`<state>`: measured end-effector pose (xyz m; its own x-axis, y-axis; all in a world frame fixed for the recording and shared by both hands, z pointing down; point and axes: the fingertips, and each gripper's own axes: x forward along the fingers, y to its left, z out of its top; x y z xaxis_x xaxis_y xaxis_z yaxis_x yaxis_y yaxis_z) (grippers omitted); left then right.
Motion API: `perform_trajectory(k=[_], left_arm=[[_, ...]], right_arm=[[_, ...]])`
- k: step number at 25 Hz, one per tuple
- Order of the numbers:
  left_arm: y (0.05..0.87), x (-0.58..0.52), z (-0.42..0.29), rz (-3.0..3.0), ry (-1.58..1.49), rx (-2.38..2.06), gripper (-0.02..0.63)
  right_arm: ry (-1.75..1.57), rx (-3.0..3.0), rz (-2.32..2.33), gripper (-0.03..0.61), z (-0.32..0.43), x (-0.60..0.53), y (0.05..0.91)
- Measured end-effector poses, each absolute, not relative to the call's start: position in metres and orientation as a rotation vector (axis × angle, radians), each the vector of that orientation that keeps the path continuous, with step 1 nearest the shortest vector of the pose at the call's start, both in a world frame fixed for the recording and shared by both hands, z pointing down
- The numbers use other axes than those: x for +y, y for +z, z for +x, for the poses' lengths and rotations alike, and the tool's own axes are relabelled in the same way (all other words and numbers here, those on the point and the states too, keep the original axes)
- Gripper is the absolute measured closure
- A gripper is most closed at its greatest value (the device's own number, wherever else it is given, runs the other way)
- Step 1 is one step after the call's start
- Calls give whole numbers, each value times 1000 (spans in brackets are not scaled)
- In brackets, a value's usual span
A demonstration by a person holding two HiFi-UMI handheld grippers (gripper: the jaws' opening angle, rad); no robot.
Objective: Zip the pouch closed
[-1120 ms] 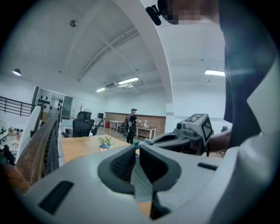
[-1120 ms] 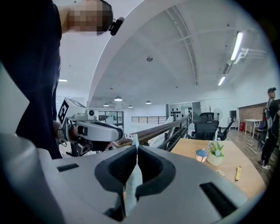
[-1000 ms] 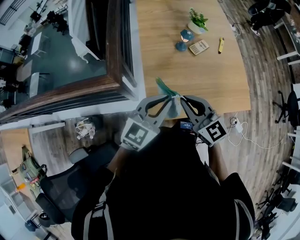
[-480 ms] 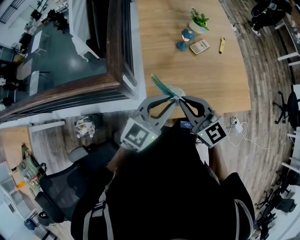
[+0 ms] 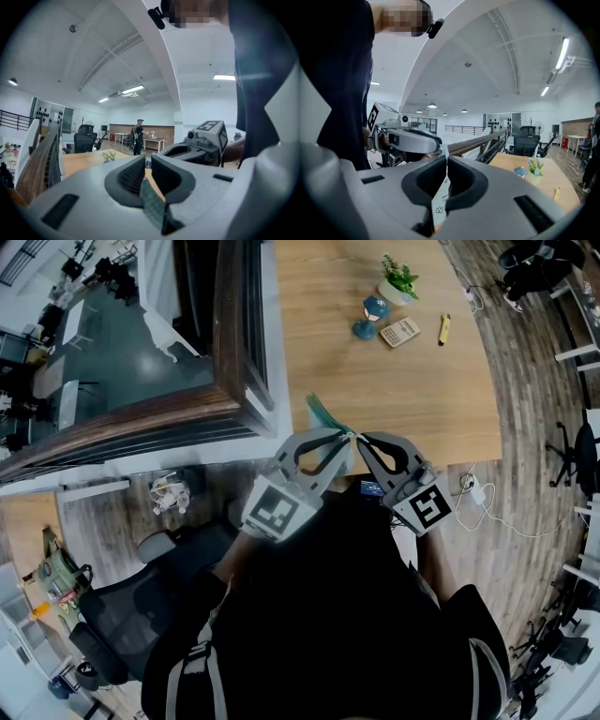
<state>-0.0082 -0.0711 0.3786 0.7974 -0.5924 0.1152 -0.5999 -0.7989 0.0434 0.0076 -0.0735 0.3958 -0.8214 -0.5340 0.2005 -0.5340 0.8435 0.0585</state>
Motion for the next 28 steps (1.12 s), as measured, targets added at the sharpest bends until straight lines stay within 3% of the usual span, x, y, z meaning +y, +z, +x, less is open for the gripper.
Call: perform_trajectory(k=[28], left_arm=[[380,-64,-1,2928,159,-933,607]], right_arm=[[20,-2810,870,557,17,-66,397]])
